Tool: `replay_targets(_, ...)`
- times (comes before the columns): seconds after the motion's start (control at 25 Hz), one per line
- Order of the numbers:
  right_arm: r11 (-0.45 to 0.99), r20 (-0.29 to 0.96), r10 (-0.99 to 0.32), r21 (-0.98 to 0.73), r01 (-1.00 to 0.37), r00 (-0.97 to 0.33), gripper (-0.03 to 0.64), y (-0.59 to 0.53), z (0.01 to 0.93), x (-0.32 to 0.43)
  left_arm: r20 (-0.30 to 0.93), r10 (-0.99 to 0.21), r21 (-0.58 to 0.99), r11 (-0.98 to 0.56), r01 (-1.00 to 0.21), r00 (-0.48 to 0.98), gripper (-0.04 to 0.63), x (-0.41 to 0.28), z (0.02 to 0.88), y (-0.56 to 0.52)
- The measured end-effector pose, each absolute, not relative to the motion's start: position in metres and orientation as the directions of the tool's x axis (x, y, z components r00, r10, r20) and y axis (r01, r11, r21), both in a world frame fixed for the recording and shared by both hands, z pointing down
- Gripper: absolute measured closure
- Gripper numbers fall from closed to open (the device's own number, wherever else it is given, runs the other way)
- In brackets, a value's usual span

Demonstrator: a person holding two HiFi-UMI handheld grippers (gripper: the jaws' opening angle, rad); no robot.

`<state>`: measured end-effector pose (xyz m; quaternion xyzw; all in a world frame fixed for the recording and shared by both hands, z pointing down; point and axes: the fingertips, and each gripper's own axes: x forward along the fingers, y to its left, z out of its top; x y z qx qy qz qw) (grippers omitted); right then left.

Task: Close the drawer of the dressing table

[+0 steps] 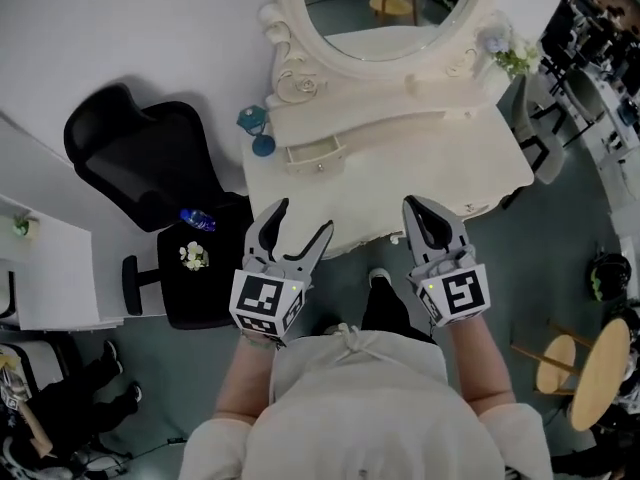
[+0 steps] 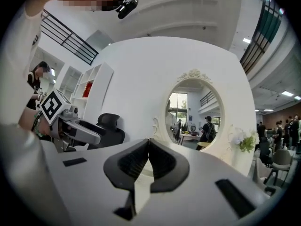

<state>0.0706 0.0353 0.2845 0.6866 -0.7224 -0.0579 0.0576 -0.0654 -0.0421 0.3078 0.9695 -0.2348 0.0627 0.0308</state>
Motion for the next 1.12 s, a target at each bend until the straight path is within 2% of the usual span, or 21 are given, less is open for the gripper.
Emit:
replay_targets(0.44, 0.336, 0.050, -0.942, 0.154, -0.929, -0.333, 0.611, -0.074, 0.305, 0.142, 0.147, -0.680, 0.051, -0.720, -0.692, 0.718, 0.253, -0.008, 0.330, -0.104)
replay_targets(0.76, 0.464, 0.074, -0.886, 0.095, -0.881, -0.459, 0.611, -0.124, 0.348, 0.169, 0.240, -0.745, 0.096, -0.619, -0.779, 0.622, 0.255, 0.022, 0.398, -0.141)
replay_targets(1.12, 0.512, 0.163, -0.852, 0.066, -0.856, -0.497, 0.611, -0.172, 0.422, 0.184, 0.360, -0.760, 0.123, -0.536, -0.835, 0.541, 0.262, 0.038, 0.484, -0.180)
